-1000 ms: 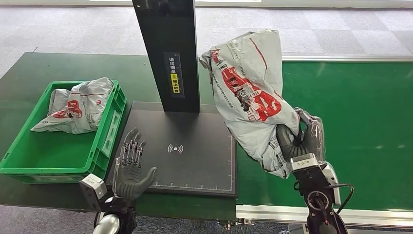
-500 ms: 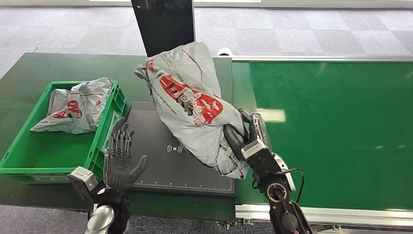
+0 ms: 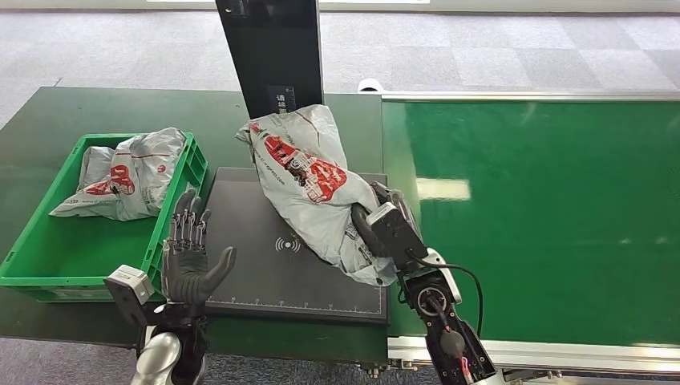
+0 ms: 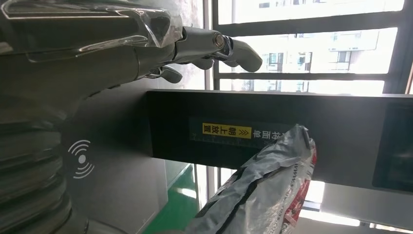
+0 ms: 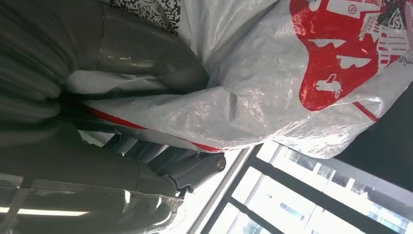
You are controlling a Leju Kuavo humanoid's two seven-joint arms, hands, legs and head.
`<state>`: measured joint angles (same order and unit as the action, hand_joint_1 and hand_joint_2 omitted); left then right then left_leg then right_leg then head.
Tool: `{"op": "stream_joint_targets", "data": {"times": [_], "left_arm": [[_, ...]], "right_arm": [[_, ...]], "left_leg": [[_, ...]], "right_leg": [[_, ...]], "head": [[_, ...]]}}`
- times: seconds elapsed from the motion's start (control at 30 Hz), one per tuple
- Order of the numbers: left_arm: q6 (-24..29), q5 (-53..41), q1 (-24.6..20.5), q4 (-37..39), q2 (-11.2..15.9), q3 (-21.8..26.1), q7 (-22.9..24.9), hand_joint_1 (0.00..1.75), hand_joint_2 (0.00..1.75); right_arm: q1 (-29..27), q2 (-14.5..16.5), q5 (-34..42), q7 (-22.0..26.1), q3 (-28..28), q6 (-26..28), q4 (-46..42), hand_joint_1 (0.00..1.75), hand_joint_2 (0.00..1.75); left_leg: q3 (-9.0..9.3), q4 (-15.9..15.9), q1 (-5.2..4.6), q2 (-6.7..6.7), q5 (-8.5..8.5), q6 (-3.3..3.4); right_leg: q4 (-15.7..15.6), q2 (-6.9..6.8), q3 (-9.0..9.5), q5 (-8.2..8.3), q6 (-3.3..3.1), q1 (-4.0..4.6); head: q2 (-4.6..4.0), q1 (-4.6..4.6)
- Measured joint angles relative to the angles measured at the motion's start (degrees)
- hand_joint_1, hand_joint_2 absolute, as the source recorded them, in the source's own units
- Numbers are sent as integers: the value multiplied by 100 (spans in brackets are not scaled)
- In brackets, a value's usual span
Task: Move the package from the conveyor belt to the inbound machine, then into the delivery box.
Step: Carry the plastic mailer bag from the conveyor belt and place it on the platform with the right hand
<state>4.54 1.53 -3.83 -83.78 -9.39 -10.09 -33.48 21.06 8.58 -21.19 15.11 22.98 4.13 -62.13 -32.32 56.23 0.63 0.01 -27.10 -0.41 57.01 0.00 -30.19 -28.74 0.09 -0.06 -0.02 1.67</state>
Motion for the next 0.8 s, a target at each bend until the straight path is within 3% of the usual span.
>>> {"op": "stream_joint_targets", "data": {"times": [0.07, 0.13, 0.27, 0.4, 0.5, 0.63, 0.8], "left_arm": [[10, -15, 4, 0, -14, 21, 0, 0, 175], [16, -27, 12, 0, -29, 50, 1, 0, 175], [21, -30, 32, 0, -55, 95, 2, 0, 175], [20, -32, 55, 0, -71, 111, 2, 0, 175], [20, -43, 63, 0, -85, 117, 4, 0, 175], [20, -81, 63, -2, -102, 121, 47, 0, 175], [-2, -99, 63, -19, -104, 121, 124, 0, 175]], "right_arm": [[0, 16, -76, -54, -50, 161, 49, 65, 175], [0, 42, -131, -120, -110, 302, 90, 65, 175], [1, 85, -170, -187, -201, 381, 168, 16, 175], [1, 108, -180, -227, -244, 405, 226, 0, 175], [2, 128, -187, -241, -261, 411, 264, 0, 175], [9, 132, -234, -296, -264, 368, 333, 0, 0], [12, 132, -272, -333, -265, 212, 408, 0, 0]], "left_leg": [[0, 0, 0, 0, 0, 0], [0, 0, 0, 0, 0, 0], [0, 0, 0, 0, 0, 0], [0, 0, 0, 0, 0, 0], [0, 0, 0, 0, 0, 0], [0, 0, 0, 0, 0, 0], [0, 0, 0, 0, 0, 0]], "right_leg": [[0, 0, 0, 0, 0, 0], [0, 0, 0, 0, 0, 1], [0, 0, 0, 0, 0, 1], [0, 0, 0, 0, 0, 0], [0, 0, -1, 0, 0, 0], [0, 0, -1, 0, 0, 0], [0, 0, -2, 0, 0, 0]], "head": [[0, -1], [0, -1], [0, -2], [0, -1], [0, -1], [0, -1], [0, -1]]}}
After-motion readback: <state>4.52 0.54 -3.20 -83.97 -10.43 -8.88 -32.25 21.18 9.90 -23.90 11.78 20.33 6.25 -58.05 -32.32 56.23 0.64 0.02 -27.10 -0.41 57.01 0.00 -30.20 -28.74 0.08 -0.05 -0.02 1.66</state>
